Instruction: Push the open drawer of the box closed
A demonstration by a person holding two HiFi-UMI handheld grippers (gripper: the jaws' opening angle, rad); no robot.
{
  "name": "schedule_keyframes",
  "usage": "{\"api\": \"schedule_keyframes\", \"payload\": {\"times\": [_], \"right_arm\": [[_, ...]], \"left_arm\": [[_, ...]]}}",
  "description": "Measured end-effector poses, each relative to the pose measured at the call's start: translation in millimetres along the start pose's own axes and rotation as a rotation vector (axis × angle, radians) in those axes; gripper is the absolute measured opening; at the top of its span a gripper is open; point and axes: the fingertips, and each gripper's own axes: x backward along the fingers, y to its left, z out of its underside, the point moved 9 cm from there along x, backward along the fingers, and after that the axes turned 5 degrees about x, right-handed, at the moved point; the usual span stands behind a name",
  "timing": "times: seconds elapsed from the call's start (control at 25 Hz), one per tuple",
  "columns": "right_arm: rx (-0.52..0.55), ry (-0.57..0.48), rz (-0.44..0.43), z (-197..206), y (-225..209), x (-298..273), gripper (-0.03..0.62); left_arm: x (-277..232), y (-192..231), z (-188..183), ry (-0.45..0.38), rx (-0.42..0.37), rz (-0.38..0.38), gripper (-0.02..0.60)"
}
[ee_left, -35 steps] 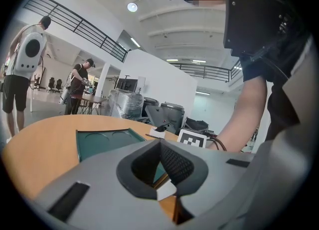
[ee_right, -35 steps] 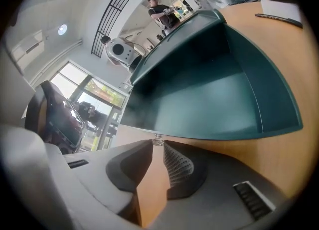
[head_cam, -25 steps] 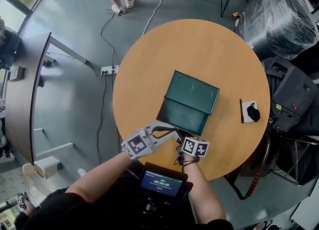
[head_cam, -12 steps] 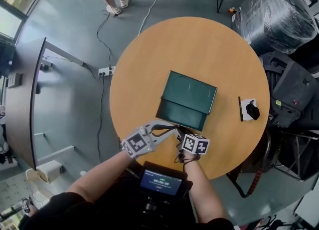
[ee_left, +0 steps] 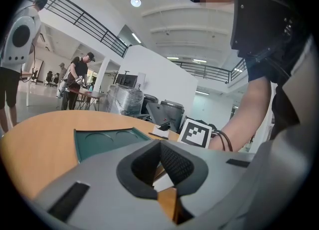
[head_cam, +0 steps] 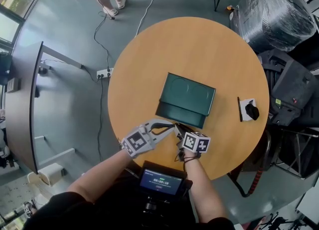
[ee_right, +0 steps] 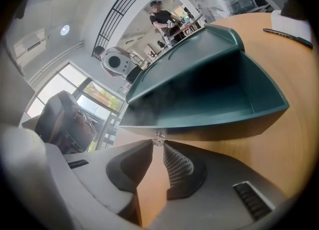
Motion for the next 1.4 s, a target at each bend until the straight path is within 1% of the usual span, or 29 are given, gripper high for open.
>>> {"api": "schedule_keyframes", "payload": {"times": [0.92,1.4], "right_arm": [[-0.008,-0.037,0.018,-35,-15,-13,0.091],[-0.005,-0.062,0.03,-57,-21,-25,0.091]], "left_arm": [[-19,31,7,0.026,0.039,-0.013,0.031],[-22,51,8,0.032,0.045,-0.021,0.031]]}}
